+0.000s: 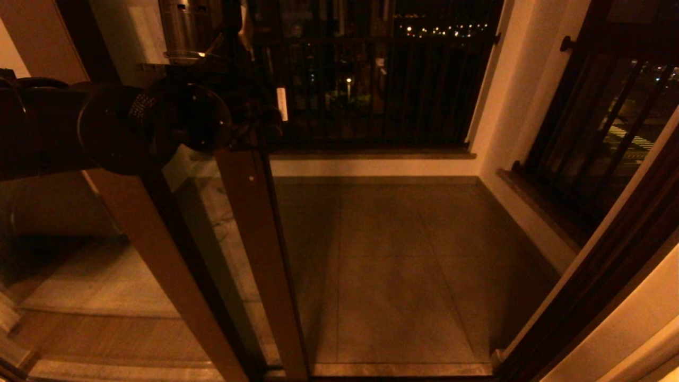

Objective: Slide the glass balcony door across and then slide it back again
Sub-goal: Open the slid door

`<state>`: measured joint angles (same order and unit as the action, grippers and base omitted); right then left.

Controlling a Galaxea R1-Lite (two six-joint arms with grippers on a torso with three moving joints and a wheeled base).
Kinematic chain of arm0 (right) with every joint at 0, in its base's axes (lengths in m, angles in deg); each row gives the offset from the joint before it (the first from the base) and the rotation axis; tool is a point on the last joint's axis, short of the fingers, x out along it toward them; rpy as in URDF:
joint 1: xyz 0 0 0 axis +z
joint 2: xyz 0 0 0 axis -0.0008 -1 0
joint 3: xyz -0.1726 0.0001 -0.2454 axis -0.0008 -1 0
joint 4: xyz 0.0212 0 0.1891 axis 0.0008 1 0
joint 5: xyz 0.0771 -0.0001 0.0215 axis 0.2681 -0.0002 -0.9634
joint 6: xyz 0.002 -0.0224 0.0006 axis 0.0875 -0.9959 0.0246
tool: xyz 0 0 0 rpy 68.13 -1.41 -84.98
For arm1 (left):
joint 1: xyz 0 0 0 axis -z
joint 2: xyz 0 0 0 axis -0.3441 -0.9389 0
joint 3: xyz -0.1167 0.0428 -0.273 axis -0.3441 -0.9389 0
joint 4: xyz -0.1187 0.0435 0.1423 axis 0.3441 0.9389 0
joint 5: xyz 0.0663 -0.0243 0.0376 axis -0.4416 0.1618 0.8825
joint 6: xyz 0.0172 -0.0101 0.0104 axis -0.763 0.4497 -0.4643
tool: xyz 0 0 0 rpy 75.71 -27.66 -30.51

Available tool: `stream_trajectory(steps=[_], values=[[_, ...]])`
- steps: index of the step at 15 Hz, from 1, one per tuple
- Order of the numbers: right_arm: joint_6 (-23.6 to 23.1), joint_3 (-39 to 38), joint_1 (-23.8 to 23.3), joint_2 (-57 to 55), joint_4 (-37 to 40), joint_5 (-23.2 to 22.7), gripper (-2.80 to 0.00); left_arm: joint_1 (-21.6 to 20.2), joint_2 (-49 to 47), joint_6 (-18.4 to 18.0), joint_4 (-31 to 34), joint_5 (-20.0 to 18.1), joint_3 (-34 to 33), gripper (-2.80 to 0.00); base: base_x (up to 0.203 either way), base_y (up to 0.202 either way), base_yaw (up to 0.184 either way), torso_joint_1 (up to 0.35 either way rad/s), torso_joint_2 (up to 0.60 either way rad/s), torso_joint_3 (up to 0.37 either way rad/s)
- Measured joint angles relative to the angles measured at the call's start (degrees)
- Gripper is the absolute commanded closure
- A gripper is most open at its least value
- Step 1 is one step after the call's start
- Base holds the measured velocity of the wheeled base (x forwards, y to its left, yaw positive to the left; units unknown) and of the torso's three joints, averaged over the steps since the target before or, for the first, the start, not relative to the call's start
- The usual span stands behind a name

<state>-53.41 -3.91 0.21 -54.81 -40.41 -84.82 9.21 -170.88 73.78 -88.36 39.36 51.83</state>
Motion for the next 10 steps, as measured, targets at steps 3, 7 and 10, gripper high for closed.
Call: stream_trajectory(steps=[3, 7, 10], values=[[0.0, 0.0, 0.0, 0.0, 0.0, 0.0, 0.00, -0.7, 0.7, 0.0, -0.1, -0.1, -1.2, 0.00, 0.000, 0.000, 0.000, 0.000, 0.00, 0.000], [0.0, 0.0, 0.0, 0.0, 0.0, 0.0, 0.00, -1.5, 1.4, 0.0, 0.0, -0.3, -1.9, 0.00, 0.000, 0.000, 0.000, 0.000, 0.00, 0.000], [0.0, 0.0, 0.0, 0.0, 0.0, 0.0, 0.00, -2.4, 1.8, 0.0, -0.1, -0.6, -2.6, 0.00, 0.000, 0.000, 0.000, 0.000, 0.00, 0.000]])
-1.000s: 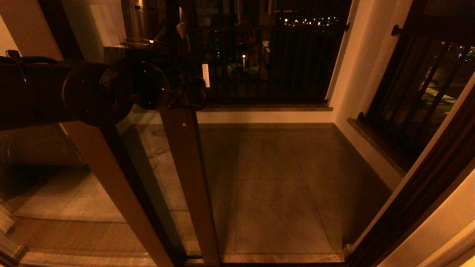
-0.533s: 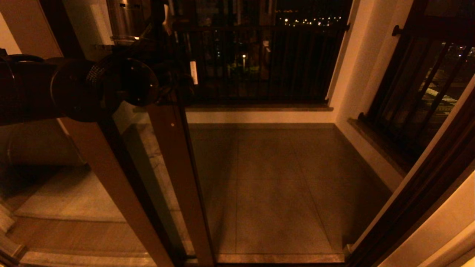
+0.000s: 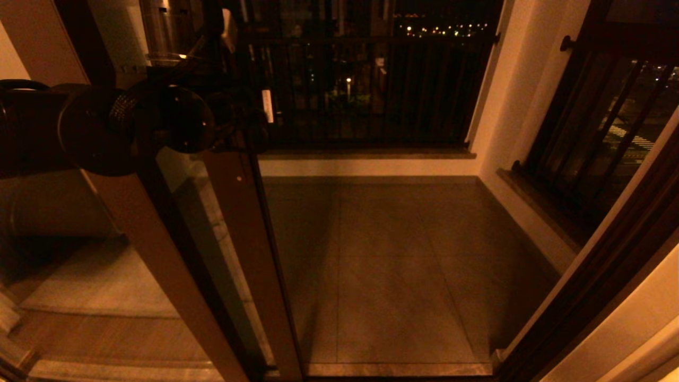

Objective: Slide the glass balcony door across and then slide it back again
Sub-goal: Open the slid door

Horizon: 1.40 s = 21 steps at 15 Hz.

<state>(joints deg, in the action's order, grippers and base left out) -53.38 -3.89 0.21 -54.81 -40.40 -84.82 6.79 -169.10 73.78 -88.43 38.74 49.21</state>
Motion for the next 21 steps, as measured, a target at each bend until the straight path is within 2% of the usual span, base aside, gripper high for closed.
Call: stream_trajectory(steps=[6, 21], values=[[0.0, 0.0, 0.0, 0.0, 0.0, 0.0, 0.00, -2.0, 1.8, -0.1, -0.3, -0.4, -3.0, 0.00, 0.000, 0.000, 0.000, 0.000, 0.00, 0.000], [0.0, 0.0, 0.0, 0.0, 0.0, 0.0, 0.00, -4.6, 4.0, 0.1, 0.1, 0.6, -5.2, 0.00, 0.000, 0.000, 0.000, 0.000, 0.00, 0.000]])
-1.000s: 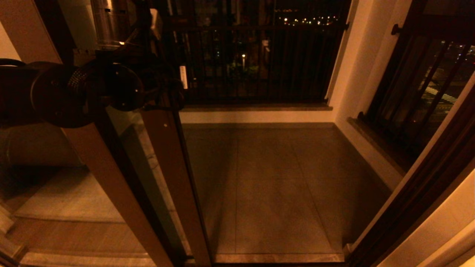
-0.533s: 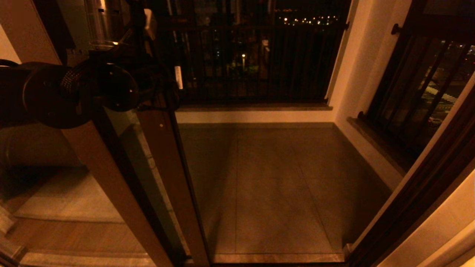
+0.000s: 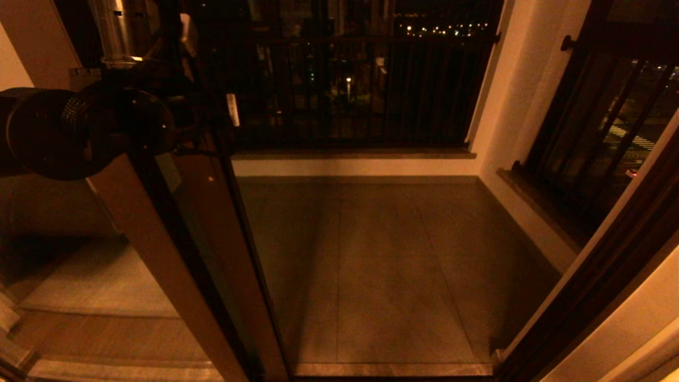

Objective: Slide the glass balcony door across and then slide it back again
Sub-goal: Open the slid door

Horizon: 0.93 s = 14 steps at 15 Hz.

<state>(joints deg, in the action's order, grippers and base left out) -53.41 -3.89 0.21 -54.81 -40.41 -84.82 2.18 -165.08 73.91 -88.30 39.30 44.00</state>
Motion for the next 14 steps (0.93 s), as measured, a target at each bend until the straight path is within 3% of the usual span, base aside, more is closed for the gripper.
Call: stream_trajectory(steps=[11, 14], values=[[0.0, 0.0, 0.0, 0.0, 0.0, 0.0, 0.00, -0.4, 2.7, 0.1, -0.1, -1.2, -1.0, 0.00, 0.000, 0.000, 0.000, 0.000, 0.00, 0.000], [0.0, 0.0, 0.0, 0.0, 0.0, 0.0, 0.00, 0.6, 7.4, 0.0, 1.5, -1.7, -4.7, 0.00, 0.000, 0.000, 0.000, 0.000, 0.00, 0.000]])
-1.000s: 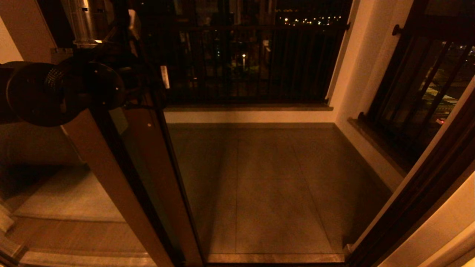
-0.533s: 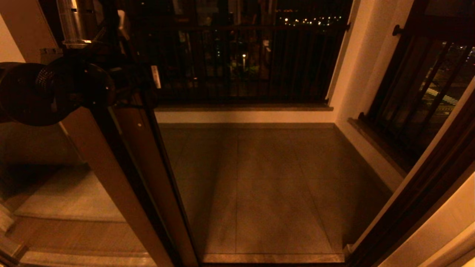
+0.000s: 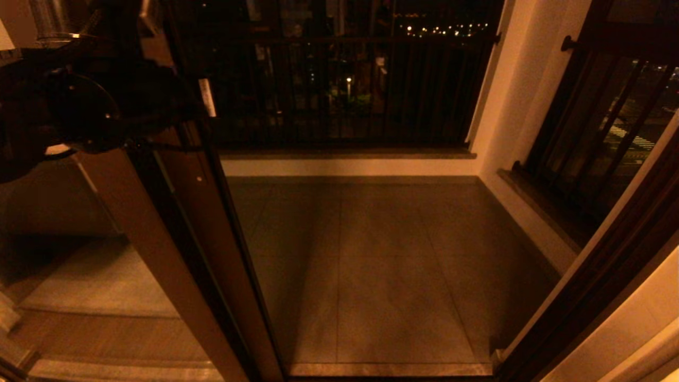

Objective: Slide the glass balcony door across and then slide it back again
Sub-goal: Open the slid door

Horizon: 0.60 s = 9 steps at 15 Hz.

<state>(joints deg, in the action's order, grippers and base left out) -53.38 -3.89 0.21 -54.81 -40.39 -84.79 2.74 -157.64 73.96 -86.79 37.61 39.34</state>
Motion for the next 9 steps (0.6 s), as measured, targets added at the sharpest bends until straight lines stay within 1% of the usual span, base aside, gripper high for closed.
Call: stream_trajectory(steps=[2, 4, 7, 9], values=[[0.0, 0.0, 0.0, 0.0, 0.0, 0.0, 0.00, 0.1, 4.5, 0.1, 2.1, -2.1, -4.8, 0.00, 0.000, 0.000, 0.000, 0.000, 0.00, 0.000], [0.0, 0.0, 0.0, 0.0, 0.0, 0.0, 0.00, 0.1, 9.4, 0.5, 6.3, -6.4, -8.5, 0.00, 0.000, 0.000, 0.000, 0.000, 0.00, 0.000], [0.0, 0.0, 0.0, 0.0, 0.0, 0.0, 0.00, 0.0, 13.8, 1.9, 16.1, -12.1, -8.8, 0.00, 0.000, 0.000, 0.000, 0.000, 0.00, 0.000], [0.0, 0.0, 0.0, 0.0, 0.0, 0.0, 0.00, -0.1, 14.7, 3.4, 19.9, -14.1, -7.4, 0.00, 0.000, 0.000, 0.000, 0.000, 0.00, 0.000]])
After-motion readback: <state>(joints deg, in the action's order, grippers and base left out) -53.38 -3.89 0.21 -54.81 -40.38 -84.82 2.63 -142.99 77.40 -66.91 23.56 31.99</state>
